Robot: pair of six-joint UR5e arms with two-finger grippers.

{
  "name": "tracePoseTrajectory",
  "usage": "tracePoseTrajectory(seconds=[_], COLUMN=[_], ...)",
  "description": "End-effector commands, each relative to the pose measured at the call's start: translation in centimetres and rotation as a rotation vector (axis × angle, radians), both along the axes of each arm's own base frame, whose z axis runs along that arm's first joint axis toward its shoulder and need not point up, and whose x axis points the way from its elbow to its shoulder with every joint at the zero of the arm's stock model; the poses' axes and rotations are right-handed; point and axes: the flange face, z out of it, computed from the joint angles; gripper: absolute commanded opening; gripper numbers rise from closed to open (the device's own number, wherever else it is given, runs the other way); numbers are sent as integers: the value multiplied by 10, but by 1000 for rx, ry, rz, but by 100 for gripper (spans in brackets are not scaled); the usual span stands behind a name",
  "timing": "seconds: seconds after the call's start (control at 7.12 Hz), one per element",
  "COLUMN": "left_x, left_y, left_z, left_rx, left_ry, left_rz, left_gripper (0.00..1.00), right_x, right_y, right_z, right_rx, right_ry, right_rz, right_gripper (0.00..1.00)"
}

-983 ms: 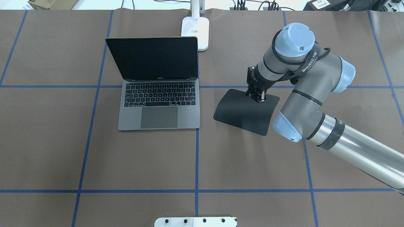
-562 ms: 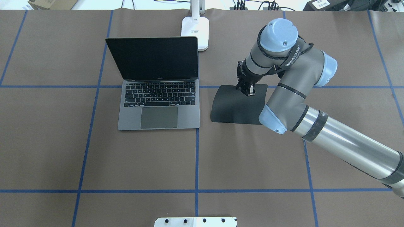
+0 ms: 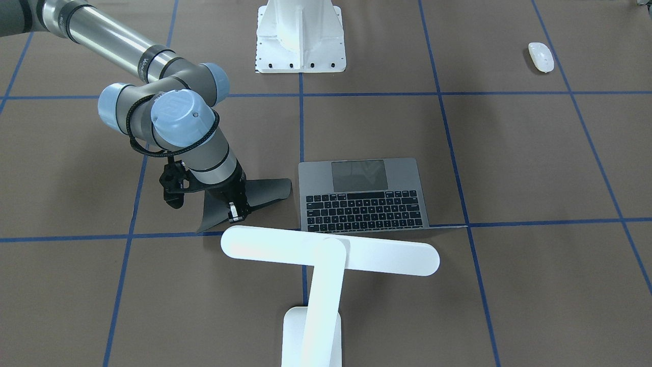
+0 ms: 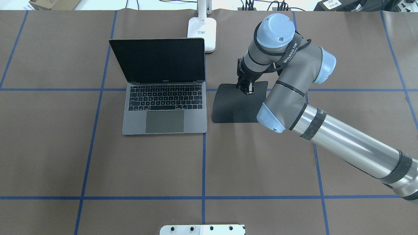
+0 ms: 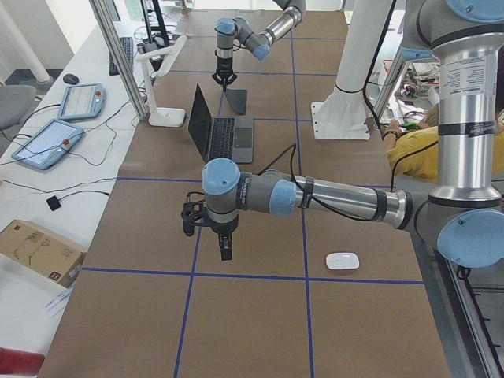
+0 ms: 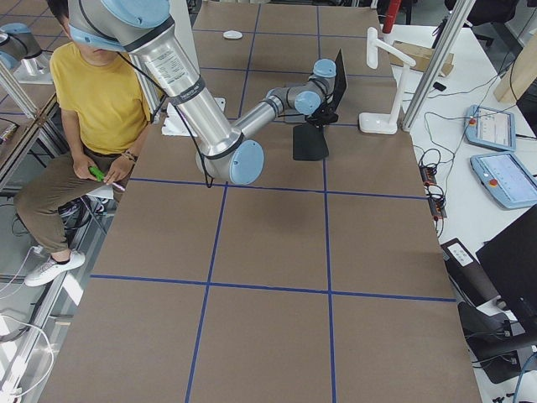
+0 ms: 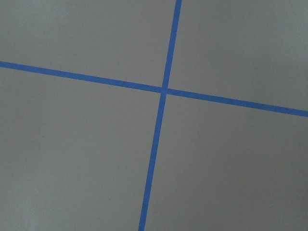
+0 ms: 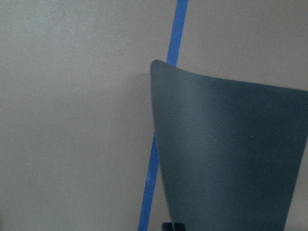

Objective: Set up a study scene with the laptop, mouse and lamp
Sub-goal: 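Press and slide the mouse pad toward the laptop with the right gripper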

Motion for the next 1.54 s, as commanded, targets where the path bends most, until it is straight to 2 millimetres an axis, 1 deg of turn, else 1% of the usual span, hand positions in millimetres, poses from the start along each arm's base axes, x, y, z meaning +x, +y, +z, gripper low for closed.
tracePoseTrajectory(seconds=[0.0,0.28,0.42,0.56,0.7,0.84,0.98,1.12,1.26,1.4], left_x=[0,0,0,0,0,0,0,0,1,0], left_y=[0,-2,-2,-4,-3,-5,-7,-8,-8,-7], left_z=[4,7,8,8,8,6,4,0,-5,-15], left_rx=[-5,-10,-13,-10,-11,-10,-11,-10,0,21], left_ry=[1,-1,-1,-1,-1,-1,-1,0,2,2], left_rz=[0,0,0,0,0,0,-1,-7,-8,-10], left_gripper=[100,100,100,100,100,100,100,100,100,100], right_x=[-8,-7,-5,-1,1,2,6,20,36,56], right_y=[-8,-11,-14,-19,-21,-21,-23,-27,-24,-24], right_z=[-1,-1,0,0,0,1,-3,-7,-3,13], right_rx=[-21,-30,-32,-26,-25,-15,8,99,219,334], right_ry=[10,12,14,14,14,17,14,23,36,61], right_rz=[15,26,31,44,47,47,43,3,-75,-165], right_gripper=[0,0,7,27,76,100,100,100,100,100])
